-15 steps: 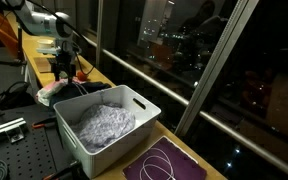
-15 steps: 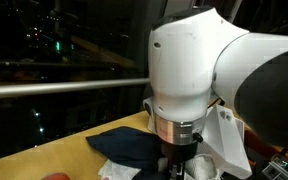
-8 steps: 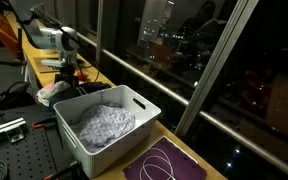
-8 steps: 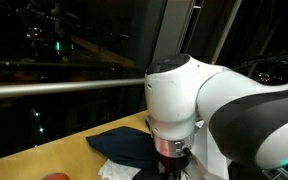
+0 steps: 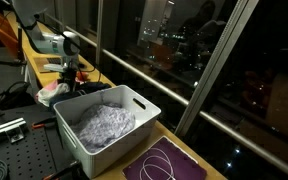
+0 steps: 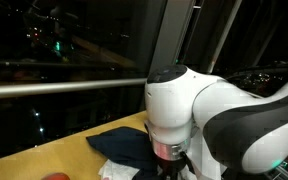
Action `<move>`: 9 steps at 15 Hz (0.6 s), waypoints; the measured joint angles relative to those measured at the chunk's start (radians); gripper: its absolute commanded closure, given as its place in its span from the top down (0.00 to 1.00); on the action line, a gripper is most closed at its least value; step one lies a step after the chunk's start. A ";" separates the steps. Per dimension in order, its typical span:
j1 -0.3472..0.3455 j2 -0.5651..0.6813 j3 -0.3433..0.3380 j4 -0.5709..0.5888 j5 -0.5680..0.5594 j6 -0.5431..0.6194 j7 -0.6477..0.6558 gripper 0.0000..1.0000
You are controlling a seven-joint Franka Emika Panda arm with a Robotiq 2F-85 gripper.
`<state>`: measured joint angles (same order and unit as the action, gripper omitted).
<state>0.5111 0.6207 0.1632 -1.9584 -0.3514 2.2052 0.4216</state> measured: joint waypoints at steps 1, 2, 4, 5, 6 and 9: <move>0.000 0.001 0.000 0.000 0.000 0.005 0.000 0.27; 0.000 0.001 0.000 0.000 0.000 0.011 0.000 0.21; 0.000 0.001 0.000 0.000 0.000 0.015 0.000 0.06; 0.000 0.001 0.000 0.000 0.000 0.016 0.000 0.02; 0.000 0.000 0.000 0.000 0.000 0.016 0.000 0.01; -0.002 -0.006 -0.002 -0.001 0.000 0.016 0.000 0.04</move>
<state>0.5092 0.6150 0.1615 -1.9593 -0.3513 2.2213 0.4215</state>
